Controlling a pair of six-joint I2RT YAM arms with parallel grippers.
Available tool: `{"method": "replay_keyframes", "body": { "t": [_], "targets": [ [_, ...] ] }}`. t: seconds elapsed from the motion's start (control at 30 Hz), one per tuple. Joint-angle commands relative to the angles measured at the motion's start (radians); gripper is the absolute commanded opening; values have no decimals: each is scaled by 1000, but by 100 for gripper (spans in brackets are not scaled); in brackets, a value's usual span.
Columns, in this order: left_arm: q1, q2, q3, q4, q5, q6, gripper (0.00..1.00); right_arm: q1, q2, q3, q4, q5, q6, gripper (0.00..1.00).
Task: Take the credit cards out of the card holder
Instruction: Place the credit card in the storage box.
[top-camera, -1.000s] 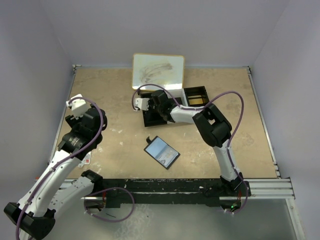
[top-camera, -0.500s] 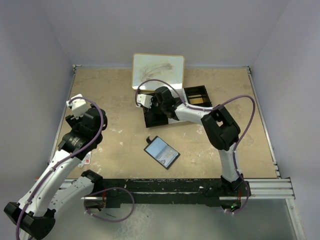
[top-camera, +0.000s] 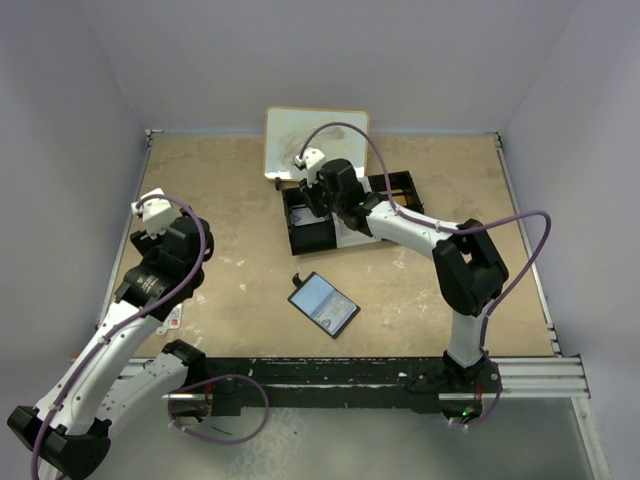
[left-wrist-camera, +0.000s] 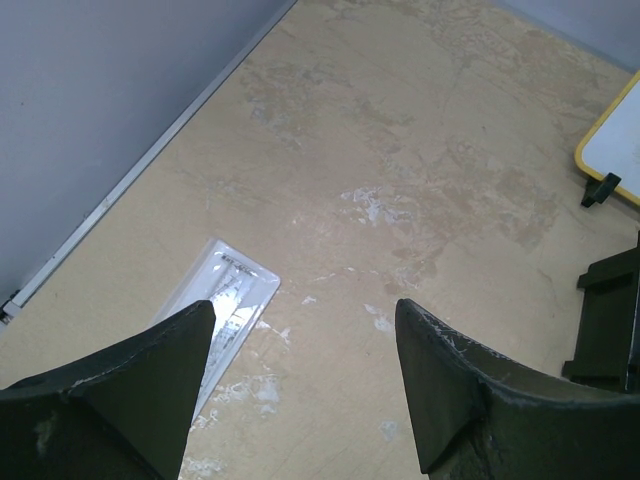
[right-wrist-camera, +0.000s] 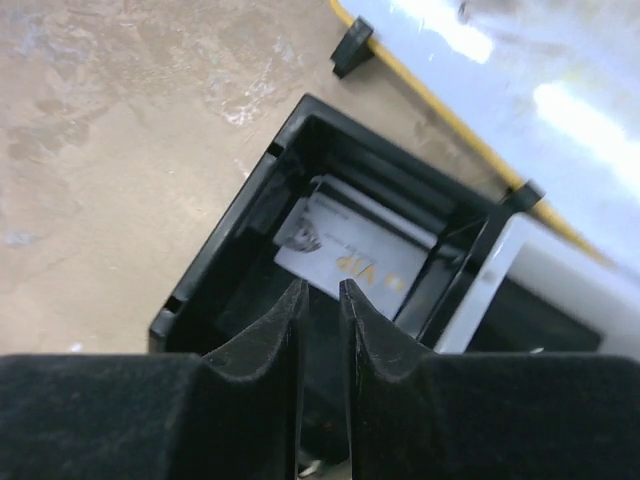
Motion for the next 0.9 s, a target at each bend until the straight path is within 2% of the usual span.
{"method": "replay_keyframes", "body": {
  "t": [0.0,0.1,0.33,0.6,0.87],
  "targets": [
    [4,-11,-3,7,0,5,70,20,-6,-6,-65,10,400,20],
    [3,-6,-3,9,4,6,70,57,35,19,-118,59,428,17],
    [4,-8,-1,9,5,8,70,107,147,137,-274,322,472,12],
    [3,-19,-4,7,4,5,70,107,209,180,-284,361,457,13],
    [3,-22,-3,4,3,4,70,107,339,263,-277,379,452,14]
  ]
}}
